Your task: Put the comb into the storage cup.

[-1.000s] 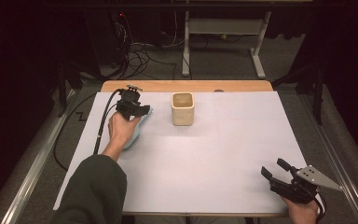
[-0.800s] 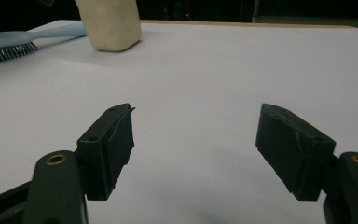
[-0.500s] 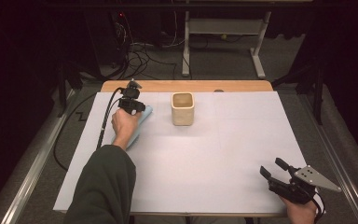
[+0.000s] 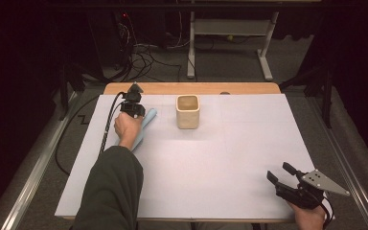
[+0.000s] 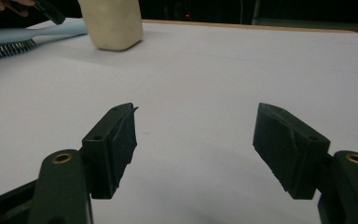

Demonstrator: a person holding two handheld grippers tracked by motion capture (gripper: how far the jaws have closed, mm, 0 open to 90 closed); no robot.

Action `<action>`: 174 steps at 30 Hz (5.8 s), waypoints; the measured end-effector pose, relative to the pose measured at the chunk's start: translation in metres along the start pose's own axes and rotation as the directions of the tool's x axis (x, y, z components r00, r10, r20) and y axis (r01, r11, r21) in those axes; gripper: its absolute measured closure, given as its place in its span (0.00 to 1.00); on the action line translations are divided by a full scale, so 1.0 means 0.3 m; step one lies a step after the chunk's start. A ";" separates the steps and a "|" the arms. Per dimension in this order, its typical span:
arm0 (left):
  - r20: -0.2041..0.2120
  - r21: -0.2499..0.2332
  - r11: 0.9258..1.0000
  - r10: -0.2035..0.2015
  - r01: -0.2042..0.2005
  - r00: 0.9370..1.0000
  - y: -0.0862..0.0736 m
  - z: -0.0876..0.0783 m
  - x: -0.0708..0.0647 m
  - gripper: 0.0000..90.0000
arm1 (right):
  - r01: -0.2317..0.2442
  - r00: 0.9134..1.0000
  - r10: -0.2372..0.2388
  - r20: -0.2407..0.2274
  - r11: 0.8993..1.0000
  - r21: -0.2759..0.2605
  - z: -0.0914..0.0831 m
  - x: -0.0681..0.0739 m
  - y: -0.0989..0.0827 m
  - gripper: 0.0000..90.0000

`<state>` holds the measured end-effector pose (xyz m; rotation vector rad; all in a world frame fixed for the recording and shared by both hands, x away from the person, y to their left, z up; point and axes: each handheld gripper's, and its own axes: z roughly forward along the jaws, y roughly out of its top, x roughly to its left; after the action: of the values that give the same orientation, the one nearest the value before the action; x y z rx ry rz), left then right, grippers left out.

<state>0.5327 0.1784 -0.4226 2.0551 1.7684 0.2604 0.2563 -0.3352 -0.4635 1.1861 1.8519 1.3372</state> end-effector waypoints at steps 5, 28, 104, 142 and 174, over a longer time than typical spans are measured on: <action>0.023 0.016 1.000 0.010 -0.010 1.000 -0.003 0.008 0.005 0.99 | -0.004 1.000 0.004 0.011 1.000 0.002 -0.002 -0.001 -0.001 0.34; 0.081 0.114 0.978 0.167 -0.176 0.983 -0.045 0.016 -0.087 0.99 | 0.001 1.000 -0.001 0.018 1.000 0.001 -0.001 0.000 0.000 0.34; 0.217 0.052 0.934 0.336 -0.354 0.917 -0.302 -0.071 -0.203 0.99 | 0.002 1.000 -0.002 0.019 1.000 -0.004 -0.014 -0.005 0.000 0.34; 0.214 0.015 0.925 0.368 -0.380 0.905 -0.420 -0.133 -0.159 0.99 | 0.003 1.000 -0.003 0.018 1.000 -0.002 -0.011 0.003 0.001 0.34; 0.146 -0.015 0.927 0.373 -0.375 0.916 -0.524 -0.181 -0.096 0.98 | 0.004 1.000 -0.004 0.018 1.000 0.002 -0.011 0.002 0.001 0.34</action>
<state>0.3647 0.1773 -0.4372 2.3485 1.2846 0.2011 0.2536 -0.3361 -0.4620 1.1910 1.8422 1.3183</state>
